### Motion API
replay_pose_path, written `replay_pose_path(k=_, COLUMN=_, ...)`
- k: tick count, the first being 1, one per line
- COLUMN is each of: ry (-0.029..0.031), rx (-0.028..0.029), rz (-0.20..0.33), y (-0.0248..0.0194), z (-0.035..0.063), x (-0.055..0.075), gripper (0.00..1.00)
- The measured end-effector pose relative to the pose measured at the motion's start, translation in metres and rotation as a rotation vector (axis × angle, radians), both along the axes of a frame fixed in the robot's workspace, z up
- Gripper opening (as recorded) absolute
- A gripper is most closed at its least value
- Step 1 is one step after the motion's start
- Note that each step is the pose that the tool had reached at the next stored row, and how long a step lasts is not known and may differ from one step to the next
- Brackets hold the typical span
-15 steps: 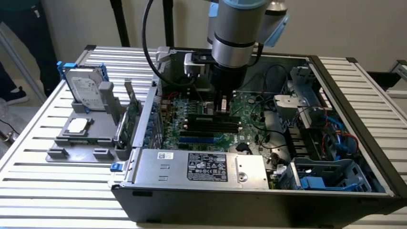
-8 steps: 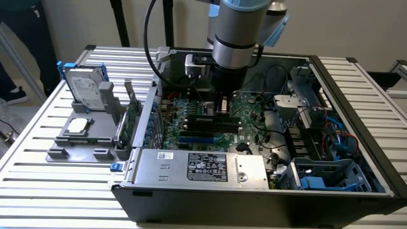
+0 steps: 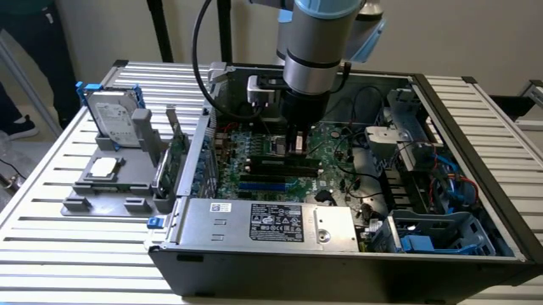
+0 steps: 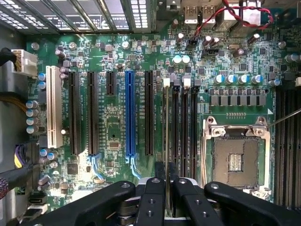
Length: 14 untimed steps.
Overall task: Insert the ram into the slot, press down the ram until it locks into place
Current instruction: 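Insert the ram into the slot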
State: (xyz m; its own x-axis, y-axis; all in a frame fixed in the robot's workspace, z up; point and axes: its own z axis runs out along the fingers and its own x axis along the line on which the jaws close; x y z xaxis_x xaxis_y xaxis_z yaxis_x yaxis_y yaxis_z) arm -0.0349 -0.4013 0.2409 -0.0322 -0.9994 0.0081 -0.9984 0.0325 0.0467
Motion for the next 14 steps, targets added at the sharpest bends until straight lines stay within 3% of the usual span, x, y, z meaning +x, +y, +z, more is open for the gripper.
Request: replay_pose_path(k=14, ry=-0.0001, rx=-0.0006, rz=0.003, y=0.0019, z=-0.0037, x=0.0, gripper=0.13)
